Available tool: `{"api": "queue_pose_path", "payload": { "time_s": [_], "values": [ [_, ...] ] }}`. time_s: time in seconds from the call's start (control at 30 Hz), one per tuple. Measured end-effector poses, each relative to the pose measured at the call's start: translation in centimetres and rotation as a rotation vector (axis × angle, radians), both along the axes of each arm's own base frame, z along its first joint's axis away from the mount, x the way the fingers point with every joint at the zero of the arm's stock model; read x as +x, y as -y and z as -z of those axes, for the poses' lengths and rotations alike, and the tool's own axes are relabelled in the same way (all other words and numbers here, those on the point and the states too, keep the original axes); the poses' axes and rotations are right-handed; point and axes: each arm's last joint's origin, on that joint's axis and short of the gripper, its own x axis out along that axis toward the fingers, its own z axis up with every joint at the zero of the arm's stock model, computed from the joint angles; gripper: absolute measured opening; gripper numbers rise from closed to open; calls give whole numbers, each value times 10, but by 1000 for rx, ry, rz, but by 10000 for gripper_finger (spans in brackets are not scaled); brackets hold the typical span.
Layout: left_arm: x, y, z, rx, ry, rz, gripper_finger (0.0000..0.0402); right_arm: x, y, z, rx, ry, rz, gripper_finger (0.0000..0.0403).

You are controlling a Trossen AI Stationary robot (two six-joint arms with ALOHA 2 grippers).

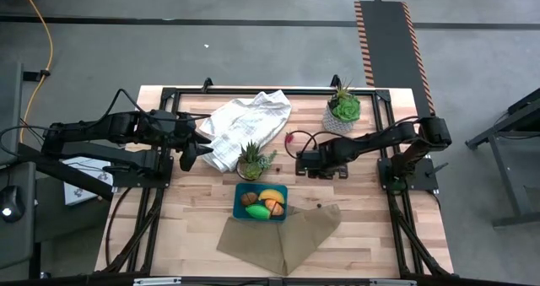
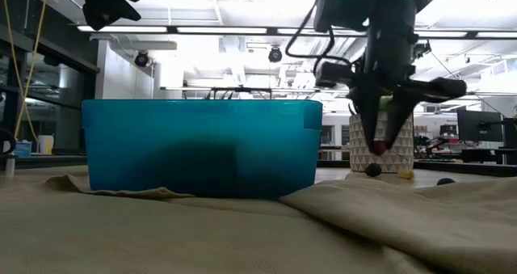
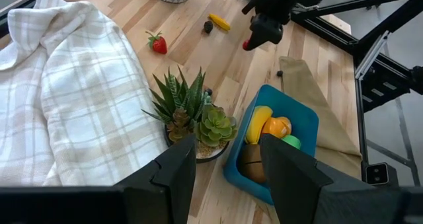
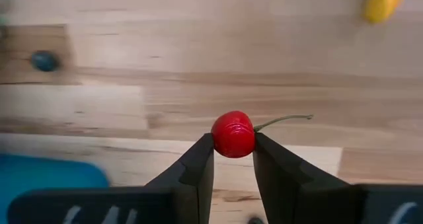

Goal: Pick and placing Produce into tupperware
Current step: Put the cherry into the blue bin

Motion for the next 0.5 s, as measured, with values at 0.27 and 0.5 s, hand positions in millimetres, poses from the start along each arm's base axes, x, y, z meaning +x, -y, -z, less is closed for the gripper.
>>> {"api": "queue_pose_path", "payload": {
  "time_s": [0.27,0.5],
  "values": [
    [0,0,0,0,0,0,156,18,2,-28,-93,111,-59,85],
    [0,0,0,0,1,0,156,34,13,-64,-204,214,-119,85]
  ]
}}
